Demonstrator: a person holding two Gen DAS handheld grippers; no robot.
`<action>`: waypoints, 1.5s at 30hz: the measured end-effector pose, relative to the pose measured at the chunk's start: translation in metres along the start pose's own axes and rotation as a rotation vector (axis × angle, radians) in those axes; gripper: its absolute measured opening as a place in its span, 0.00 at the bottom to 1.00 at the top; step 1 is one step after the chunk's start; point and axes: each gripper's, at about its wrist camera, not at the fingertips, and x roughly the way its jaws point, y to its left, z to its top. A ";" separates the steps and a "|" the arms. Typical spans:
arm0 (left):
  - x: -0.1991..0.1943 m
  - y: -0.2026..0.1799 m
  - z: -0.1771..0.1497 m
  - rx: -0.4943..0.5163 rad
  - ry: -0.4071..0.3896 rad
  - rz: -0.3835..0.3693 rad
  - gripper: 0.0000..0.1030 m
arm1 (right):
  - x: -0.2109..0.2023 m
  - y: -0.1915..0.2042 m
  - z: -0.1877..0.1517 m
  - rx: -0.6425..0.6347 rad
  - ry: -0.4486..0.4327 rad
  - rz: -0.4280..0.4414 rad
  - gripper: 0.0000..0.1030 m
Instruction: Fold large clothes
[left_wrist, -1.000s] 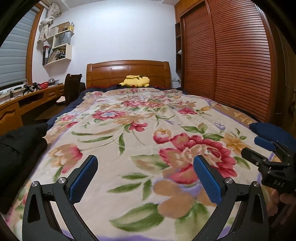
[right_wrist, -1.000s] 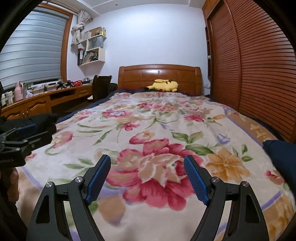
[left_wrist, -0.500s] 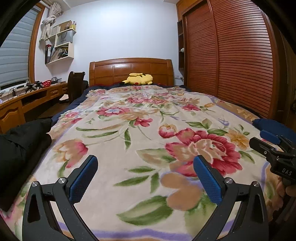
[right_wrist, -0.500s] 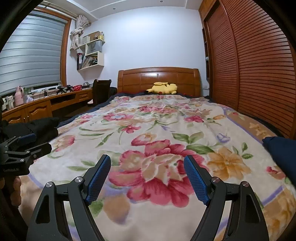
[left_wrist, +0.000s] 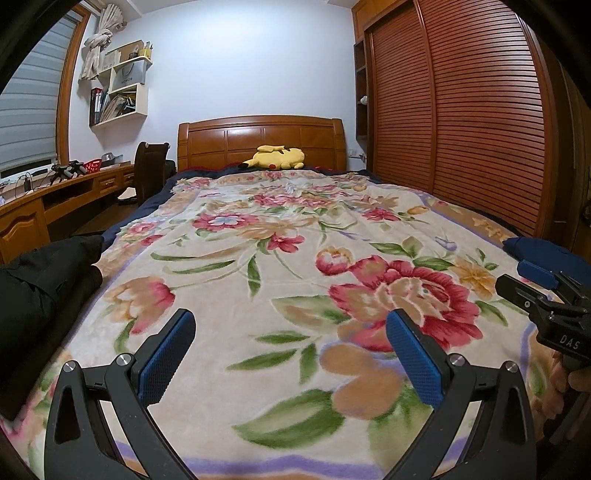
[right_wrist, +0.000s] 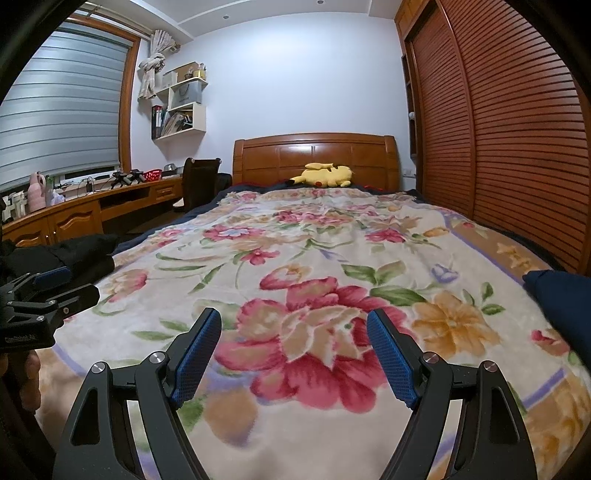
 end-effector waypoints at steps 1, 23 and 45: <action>0.000 0.000 0.000 -0.002 0.000 -0.002 1.00 | 0.000 0.000 0.000 0.000 -0.001 0.000 0.80; -0.001 0.000 0.000 -0.003 -0.002 0.001 1.00 | 0.003 -0.001 -0.001 -0.001 -0.006 -0.002 0.80; -0.001 0.000 -0.001 -0.004 -0.005 0.000 1.00 | 0.004 -0.002 -0.003 -0.003 -0.011 -0.004 0.80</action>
